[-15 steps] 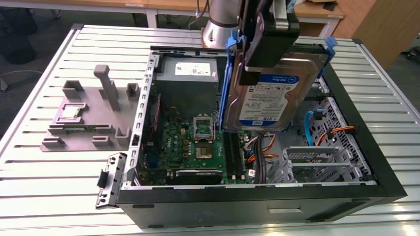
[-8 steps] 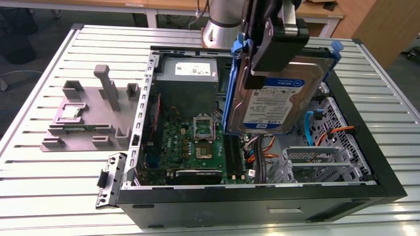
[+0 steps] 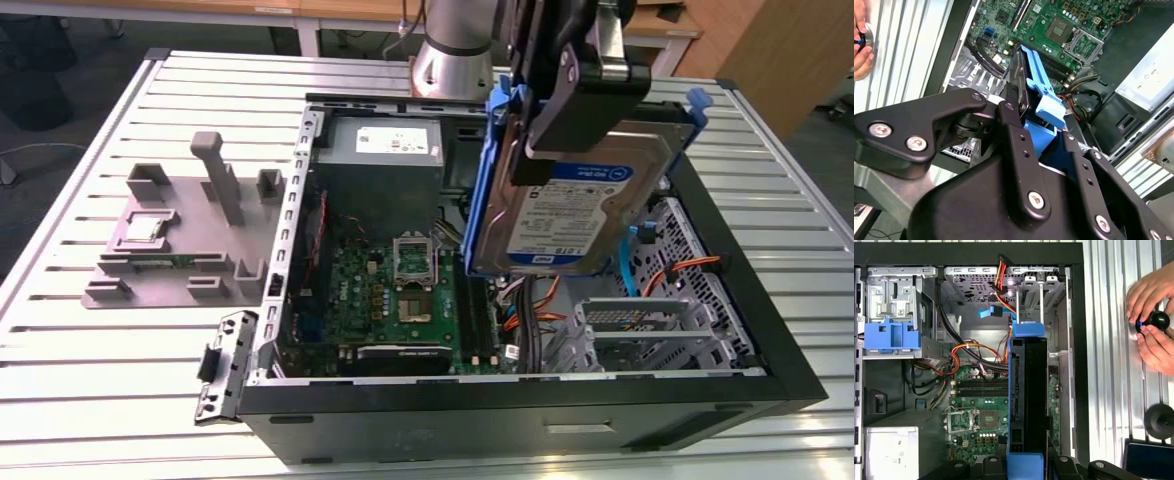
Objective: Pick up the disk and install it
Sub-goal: 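Insert the disk into the insertion slot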
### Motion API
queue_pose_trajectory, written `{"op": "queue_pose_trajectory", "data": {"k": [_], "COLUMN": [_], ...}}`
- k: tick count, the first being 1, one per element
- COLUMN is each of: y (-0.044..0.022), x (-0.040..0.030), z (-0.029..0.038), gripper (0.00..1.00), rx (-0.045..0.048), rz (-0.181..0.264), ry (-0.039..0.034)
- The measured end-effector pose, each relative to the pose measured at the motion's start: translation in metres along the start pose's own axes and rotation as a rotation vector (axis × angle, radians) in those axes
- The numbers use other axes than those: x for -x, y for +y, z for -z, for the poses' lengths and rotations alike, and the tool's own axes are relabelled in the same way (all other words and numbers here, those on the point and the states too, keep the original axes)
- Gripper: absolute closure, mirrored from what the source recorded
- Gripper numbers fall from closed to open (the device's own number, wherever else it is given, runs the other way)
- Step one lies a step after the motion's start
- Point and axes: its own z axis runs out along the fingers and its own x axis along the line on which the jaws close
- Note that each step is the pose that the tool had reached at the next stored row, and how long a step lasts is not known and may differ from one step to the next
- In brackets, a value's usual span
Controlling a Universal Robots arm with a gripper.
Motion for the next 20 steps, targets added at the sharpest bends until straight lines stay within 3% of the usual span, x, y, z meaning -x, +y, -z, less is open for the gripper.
{"op": "queue_pose_trajectory", "data": {"k": [8, 16, 20], "y": [0.0097, 0.015, 0.0183], "x": [0.002, 0.0111, 0.0122], "z": [-0.0024, -0.0054, -0.008], "gripper": [0.63, 0.63, 0.63], "rx": [0.0, 0.0, 0.0001], "rz": [0.0, 0.0, 0.003], "ry": [0.0001, 0.0001, 0.0001]}}
